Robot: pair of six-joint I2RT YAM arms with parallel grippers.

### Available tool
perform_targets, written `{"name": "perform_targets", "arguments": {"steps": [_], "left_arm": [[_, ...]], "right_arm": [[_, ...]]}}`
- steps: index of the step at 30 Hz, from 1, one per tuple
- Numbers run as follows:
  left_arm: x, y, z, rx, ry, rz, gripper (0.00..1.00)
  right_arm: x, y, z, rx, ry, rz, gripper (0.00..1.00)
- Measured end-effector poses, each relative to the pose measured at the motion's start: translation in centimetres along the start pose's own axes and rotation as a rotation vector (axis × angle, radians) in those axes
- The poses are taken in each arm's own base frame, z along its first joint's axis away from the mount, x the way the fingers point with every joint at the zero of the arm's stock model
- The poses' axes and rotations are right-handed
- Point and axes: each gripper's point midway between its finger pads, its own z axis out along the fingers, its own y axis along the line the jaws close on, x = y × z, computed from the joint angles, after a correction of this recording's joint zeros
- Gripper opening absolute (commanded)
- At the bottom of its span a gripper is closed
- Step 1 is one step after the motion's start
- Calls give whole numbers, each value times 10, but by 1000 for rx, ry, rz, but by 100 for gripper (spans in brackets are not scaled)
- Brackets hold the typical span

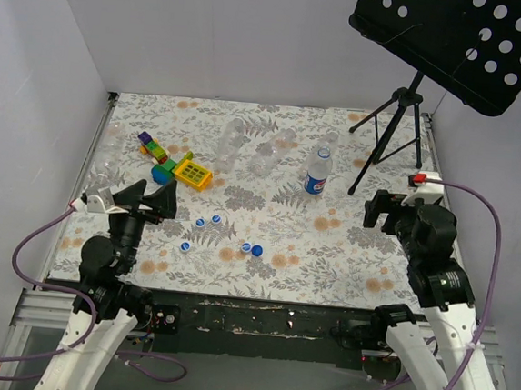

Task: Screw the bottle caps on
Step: Pick up the plastic bottle at the center of the board.

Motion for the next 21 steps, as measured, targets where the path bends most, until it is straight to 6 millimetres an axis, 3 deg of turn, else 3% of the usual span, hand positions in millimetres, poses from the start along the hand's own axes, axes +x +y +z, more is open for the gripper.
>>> {"name": "perform_targets", "arguments": {"steps": [4, 8, 13, 16, 21], "left_arm": [[14, -5, -4, 13, 75, -31, 98], [36, -5, -5, 13, 178, -33, 98], [74, 1, -4, -10, 347, -12, 98], [90, 3, -6, -16, 424, -6, 98], [94, -2, -6, 7, 452, -10, 98]], "right_arm": [[35, 15, 10, -71, 190, 1, 98], [50, 39, 14, -204, 272, 9, 98], [29, 70, 25, -370, 231, 12, 96], [5, 88, 44, -439, 235, 13, 95], [-21, 105, 71, -488, 215, -10, 88]]}}
